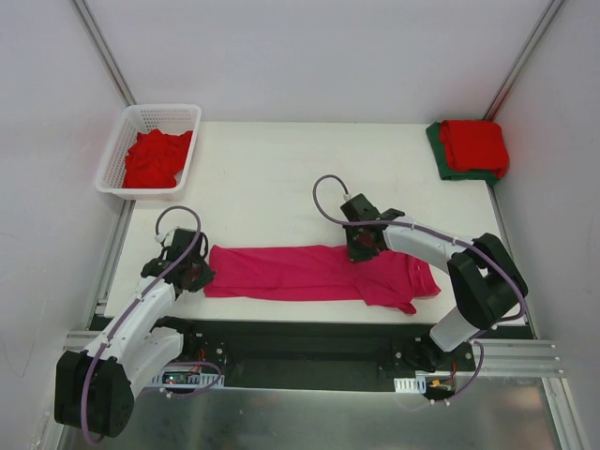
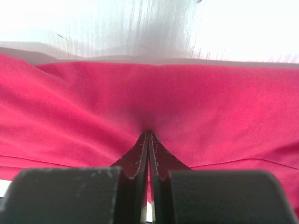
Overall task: Fold and stack the t-shirts
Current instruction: Fold the other side of the tshirt into a rectangle
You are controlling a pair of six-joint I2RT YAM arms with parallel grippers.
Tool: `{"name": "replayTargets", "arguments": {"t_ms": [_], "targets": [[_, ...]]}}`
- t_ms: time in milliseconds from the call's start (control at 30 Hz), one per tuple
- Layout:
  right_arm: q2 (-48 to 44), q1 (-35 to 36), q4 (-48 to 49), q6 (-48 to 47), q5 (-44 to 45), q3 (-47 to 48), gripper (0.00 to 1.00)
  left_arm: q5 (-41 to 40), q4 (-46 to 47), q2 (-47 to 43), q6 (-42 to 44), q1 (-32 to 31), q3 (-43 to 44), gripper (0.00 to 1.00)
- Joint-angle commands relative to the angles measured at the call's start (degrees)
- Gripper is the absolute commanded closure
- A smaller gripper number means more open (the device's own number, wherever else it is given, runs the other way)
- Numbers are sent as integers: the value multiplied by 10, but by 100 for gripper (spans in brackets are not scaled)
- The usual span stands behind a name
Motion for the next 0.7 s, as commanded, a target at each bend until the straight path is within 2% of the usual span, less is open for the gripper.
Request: {"name": "replayTargets", "arguments": {"t_ms": [0,400,667], "targets": [[10,1,6,-11,-9,27,99,-13,-2,-2,-2,-5,10,100],[31,3,13,-7,-27,36,98,4,-62,-52,-6,-5,31,100],[32,3,13,-7,-28,38,99,6,-94,-61,-40,-30,34,100]]}}
